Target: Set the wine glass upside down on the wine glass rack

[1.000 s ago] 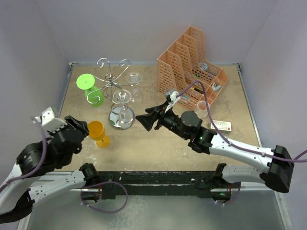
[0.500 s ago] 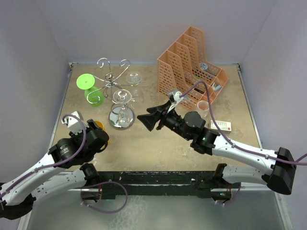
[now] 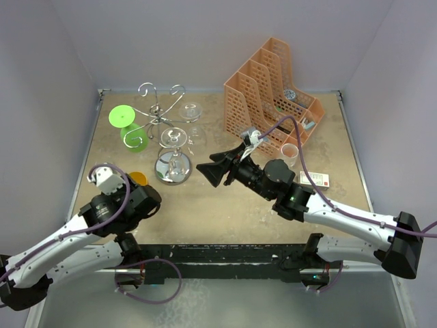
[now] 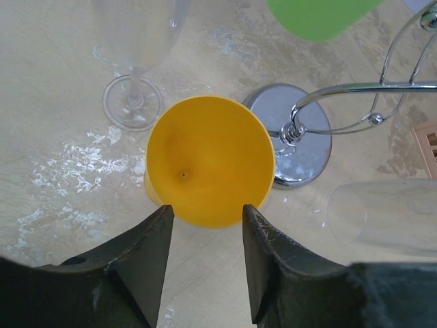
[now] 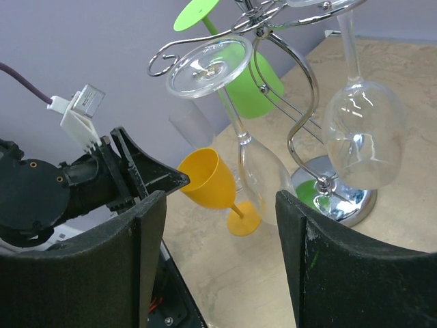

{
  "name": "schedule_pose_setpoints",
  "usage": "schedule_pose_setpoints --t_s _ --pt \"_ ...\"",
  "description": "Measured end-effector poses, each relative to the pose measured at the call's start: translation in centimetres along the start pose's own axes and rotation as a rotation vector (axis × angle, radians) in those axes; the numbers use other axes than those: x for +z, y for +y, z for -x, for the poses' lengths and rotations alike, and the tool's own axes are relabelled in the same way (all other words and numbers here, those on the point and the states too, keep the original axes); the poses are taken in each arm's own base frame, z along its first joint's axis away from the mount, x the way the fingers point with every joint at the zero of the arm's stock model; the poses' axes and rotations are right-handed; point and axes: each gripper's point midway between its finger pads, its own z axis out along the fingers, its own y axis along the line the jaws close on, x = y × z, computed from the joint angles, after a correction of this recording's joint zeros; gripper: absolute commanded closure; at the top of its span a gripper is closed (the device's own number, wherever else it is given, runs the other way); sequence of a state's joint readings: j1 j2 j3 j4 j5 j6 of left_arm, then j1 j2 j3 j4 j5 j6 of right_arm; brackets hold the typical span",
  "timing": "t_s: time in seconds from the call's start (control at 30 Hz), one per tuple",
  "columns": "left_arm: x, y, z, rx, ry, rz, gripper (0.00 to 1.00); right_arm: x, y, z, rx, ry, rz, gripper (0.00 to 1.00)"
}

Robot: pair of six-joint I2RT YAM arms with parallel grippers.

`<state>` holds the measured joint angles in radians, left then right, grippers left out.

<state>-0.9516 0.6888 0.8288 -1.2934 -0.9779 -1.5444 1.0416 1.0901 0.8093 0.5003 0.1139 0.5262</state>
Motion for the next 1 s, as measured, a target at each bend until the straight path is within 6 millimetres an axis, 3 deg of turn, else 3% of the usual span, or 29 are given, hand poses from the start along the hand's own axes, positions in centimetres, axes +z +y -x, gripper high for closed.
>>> schedule_pose_setpoints --t_s 0.43,0.7,1.0 --pt "0.7 0.4 -0.6 0.072 -0.017 0.083 0.62 -0.4 -0.1 0.1 0.007 0.003 -0.013 0.33" --pt "0.0 -0.6 0.8 0.059 -0.028 0.073 0.58 -0.4 -0.4 0.1 0.016 0.001 -0.030 0.34" --pt "1.3 -0.2 -1.7 0.099 -0.007 0.094 0.50 -0.9 -0.7 -0.3 0.018 0.015 -0.038 0.34"
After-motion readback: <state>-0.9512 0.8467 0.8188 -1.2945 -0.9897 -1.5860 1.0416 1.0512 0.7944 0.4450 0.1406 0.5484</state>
